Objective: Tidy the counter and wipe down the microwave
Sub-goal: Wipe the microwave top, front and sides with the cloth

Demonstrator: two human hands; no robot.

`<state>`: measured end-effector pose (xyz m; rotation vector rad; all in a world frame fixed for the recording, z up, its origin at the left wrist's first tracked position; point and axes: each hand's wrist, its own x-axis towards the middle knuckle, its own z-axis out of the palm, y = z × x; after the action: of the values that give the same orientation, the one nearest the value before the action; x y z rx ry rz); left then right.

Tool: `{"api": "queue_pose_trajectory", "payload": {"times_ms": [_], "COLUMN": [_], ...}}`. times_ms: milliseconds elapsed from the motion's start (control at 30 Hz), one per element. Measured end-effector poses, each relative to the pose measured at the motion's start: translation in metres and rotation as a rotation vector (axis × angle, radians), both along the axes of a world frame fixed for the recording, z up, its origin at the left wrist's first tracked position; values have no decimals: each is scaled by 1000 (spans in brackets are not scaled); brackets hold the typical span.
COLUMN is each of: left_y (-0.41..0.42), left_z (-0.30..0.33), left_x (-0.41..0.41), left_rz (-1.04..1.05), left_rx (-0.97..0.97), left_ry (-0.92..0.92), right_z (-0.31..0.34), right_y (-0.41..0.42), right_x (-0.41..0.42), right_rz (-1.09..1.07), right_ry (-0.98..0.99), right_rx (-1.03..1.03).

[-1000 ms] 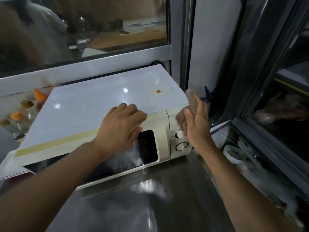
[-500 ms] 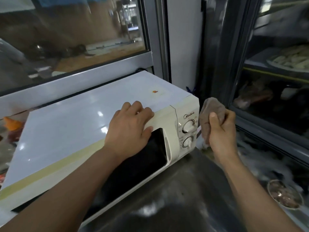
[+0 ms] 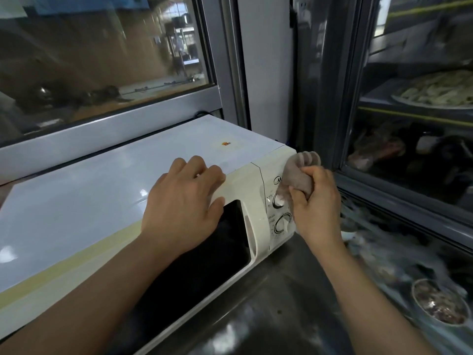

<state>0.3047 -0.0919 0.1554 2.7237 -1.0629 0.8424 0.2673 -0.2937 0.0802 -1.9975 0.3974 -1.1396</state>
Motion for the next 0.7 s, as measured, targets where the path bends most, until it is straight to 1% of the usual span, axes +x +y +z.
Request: {"api": "queue_pose_trajectory", "payload": {"times_ms": [133, 233, 333, 367, 400, 467, 500, 600, 700], "left_y": [0, -1, 0, 0, -1, -1, -1, -2, -2], "left_z": [-1, -1, -1, -1, 0, 0, 0, -1, -1], "left_x": [0, 1, 1, 1, 1, 1, 1, 0, 1], "left_rz": [7, 8, 20, 23, 24, 23, 26, 23, 17], "left_rx": [10, 0, 0, 1, 1, 1, 2, -3, -9], "left_ry": [-13, -6, -5, -7, -8, -1, -2, -4, -9], "right_z": [2, -1, 2, 4, 6, 9, 9, 6, 3], "right_y": [14, 19, 4, -4, -14, -30, -35, -29, -3], "right_x": [-4, -12, -12, -8, -3, 4, 7, 10, 9], "right_rz": [48, 138, 183, 183, 175, 142, 103, 21, 89], "right_ry": [37, 67, 102, 108, 103, 93, 96, 71, 46], "right_rx": [-118, -277, -454, -464, -399, -153, -77, -51, -154]}}
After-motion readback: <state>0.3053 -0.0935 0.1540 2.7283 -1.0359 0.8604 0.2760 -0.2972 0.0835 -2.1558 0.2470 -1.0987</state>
